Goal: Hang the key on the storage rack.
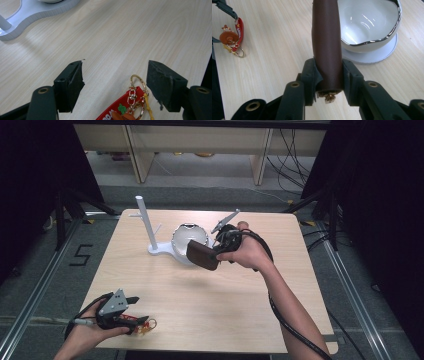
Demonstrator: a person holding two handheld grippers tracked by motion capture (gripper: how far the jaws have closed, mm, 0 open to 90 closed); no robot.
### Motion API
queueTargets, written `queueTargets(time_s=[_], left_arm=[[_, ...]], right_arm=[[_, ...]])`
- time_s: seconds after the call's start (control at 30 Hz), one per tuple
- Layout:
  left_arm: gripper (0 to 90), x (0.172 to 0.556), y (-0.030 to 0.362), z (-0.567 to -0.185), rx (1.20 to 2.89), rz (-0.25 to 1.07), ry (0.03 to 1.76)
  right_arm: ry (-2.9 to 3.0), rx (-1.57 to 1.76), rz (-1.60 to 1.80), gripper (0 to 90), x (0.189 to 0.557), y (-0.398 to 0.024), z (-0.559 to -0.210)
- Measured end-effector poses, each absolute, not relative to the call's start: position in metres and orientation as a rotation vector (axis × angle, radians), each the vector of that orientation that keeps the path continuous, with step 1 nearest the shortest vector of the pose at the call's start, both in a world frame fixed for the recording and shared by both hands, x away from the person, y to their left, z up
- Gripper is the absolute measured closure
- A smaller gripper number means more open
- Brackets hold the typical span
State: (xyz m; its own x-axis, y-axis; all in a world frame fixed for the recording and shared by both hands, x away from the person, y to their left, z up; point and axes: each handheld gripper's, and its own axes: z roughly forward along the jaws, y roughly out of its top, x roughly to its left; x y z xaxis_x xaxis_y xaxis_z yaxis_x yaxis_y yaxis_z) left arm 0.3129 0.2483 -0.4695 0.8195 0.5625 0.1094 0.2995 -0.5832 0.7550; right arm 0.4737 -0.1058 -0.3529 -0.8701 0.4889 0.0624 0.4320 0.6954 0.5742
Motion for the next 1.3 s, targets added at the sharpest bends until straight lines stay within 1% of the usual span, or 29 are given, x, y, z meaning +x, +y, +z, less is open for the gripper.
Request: queueTargets(time_s=[0.23, 0.47, 0.57, 0.6, 0.67, 1.3], left_arm=[[28.9, 0.312, 0.249, -0.469, 2.202, 0.432, 0.645], [28.9, 0.313, 0.25, -0.468, 2.225, 0.441, 0.633], [28.9, 0.313, 0.25, -0.469, 2.216, 0.426, 0.637], [28.9, 0.313, 0.25, -0.467, 2.236, 0.426, 0.639], [28.9, 0.312, 0.25, -0.469, 2.208, 0.431, 0.654], [28.9, 0.312, 0.254, -0.47, 2.21, 0.437, 0.651]], right_arm=[[2.801, 0.787, 0.914, 67.6, 0.481, -0.104, -0.351], [2.768, 0.769, 0.927, 67.5, 0.492, -0.1, -0.343], [2.748, 0.758, 0.941, 67.5, 0.498, -0.098, -0.341], [2.745, 0.757, 0.943, 67.5, 0.5, -0.097, -0.34], [2.718, 0.758, 0.951, 67.4, 0.505, -0.094, -0.339], [2.651, 0.767, 0.996, 67.5, 0.531, -0.075, -0.346]])
